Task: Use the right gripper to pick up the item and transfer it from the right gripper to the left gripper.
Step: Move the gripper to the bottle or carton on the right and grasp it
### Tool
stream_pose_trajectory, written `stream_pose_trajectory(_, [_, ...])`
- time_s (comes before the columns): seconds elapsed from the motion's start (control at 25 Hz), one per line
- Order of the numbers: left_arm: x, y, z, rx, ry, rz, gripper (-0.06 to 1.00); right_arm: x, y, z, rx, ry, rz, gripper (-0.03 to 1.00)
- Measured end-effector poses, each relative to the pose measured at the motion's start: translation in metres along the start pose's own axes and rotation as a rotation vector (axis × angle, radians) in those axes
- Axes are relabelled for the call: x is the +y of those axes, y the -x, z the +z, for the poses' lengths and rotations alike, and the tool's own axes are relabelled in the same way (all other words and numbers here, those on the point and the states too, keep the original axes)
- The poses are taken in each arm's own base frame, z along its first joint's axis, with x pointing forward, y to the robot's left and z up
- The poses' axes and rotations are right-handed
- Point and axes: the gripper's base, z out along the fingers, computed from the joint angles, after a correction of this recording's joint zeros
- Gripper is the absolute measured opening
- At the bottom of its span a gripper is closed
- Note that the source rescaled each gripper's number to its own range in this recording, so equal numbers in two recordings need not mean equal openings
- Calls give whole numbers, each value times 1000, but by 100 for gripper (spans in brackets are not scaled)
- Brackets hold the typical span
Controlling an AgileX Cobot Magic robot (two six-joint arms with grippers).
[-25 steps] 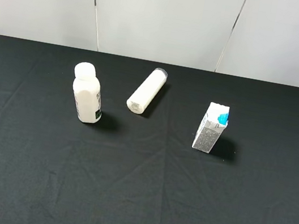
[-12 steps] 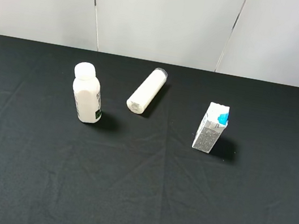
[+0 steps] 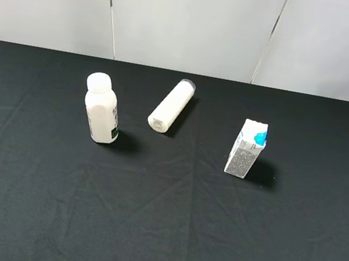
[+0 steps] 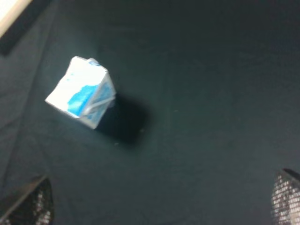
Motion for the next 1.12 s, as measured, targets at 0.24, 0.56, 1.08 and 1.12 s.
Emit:
stream_pose_trajectory(0.24, [0, 0, 0, 0, 0, 0, 97, 25, 33, 33, 97, 47, -5, 100])
stream_pose_trajectory(0.56, [0, 0, 0, 0, 0, 0, 97, 42, 54, 92, 243, 57, 28, 100])
stream_pose_trajectory(1.08, [0, 0, 0, 0, 0, 0, 97, 50, 51, 152, 395, 42, 123, 100])
stream_pose_trajectory(1.12, [0, 0, 0, 0, 0, 0, 97, 51, 52, 155, 394, 44, 128, 100])
